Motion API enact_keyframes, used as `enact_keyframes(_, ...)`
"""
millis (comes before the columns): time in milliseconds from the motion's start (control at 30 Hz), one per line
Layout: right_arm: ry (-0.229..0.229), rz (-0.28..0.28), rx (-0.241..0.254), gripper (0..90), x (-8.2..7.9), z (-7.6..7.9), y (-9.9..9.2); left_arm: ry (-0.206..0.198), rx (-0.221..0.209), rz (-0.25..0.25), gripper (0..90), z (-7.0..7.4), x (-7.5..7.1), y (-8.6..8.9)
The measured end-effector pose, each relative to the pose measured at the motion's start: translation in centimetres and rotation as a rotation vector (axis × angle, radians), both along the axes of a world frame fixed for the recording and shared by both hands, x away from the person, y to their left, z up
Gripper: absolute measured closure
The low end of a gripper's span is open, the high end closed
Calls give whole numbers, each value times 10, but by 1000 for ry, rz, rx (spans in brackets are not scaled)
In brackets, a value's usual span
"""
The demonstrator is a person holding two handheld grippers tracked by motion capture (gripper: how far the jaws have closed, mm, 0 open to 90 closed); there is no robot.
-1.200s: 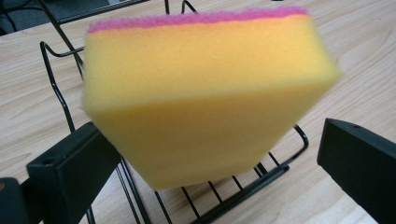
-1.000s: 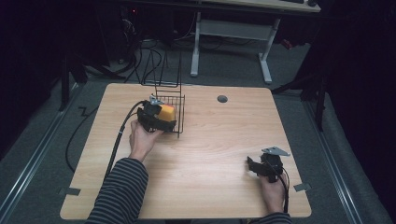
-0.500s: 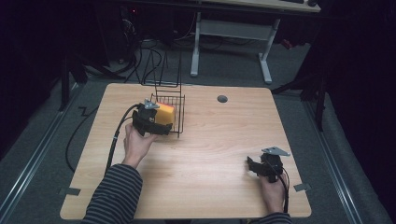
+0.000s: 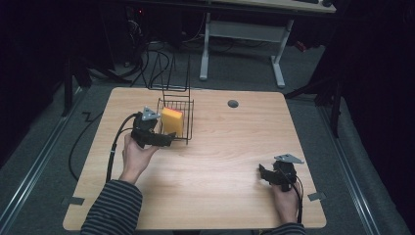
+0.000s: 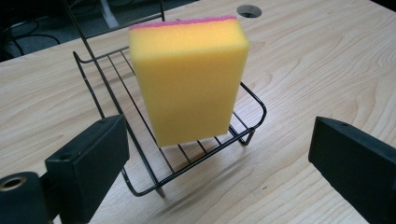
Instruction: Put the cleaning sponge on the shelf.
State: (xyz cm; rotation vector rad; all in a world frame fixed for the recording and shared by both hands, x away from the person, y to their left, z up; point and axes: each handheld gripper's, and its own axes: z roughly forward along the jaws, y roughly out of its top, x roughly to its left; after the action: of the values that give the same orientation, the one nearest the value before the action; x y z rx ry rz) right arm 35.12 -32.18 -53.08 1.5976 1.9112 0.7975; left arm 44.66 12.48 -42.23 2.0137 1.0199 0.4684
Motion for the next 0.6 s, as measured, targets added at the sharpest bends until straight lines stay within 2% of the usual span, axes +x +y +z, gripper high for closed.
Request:
enact_keyframes(167,0,-1,1,272,0,0,0,-6,-4,-5,71,3,-5,6)
enact_keyframes(300,0,-1,1,272,0,0,0,-30,-2,-3,83,8,-13,12)
enact_keyframes(600,1,-1,2,271,0,0,0,-31,-29,0,100,9,-24,27)
